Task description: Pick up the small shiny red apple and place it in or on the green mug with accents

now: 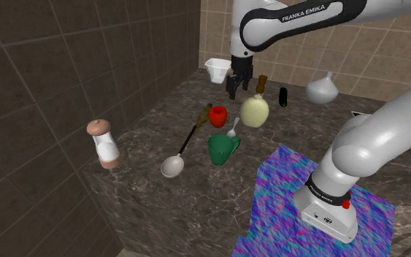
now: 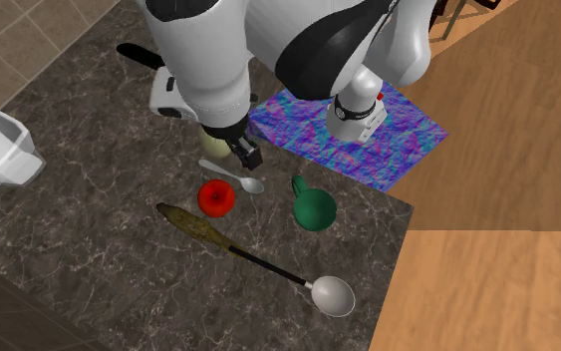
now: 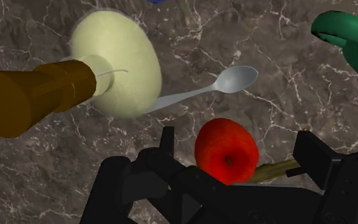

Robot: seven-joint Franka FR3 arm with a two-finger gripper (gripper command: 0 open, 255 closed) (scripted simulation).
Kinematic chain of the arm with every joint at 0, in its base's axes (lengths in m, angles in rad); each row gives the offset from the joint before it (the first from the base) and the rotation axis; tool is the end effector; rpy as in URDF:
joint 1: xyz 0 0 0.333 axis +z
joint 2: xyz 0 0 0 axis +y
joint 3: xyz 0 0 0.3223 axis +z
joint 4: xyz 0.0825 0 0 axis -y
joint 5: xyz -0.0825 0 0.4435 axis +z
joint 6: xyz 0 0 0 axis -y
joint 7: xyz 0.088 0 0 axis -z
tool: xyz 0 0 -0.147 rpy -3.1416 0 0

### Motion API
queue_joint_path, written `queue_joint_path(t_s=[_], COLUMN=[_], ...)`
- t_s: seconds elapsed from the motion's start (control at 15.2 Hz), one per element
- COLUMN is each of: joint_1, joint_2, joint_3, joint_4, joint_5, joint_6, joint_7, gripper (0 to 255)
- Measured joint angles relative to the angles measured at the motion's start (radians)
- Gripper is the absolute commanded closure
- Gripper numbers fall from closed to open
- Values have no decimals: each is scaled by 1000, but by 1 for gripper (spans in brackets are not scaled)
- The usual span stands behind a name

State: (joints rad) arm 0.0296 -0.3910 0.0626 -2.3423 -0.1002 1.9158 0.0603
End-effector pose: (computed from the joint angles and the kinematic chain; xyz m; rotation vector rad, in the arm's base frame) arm 0.4778 0.0332 0.4247 3.0199 0.0942 -0.0421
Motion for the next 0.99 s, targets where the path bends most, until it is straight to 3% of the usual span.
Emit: queue_joint_path(t_s=[0.53,0.99], joint_1=[8,3], joint_2=[296,361], joint_3=[16,12], joint_4=[70,30], joint_5=[-38,-56], joint_6=[147,244], joint_7=[-21,-18], gripper=[0,0])
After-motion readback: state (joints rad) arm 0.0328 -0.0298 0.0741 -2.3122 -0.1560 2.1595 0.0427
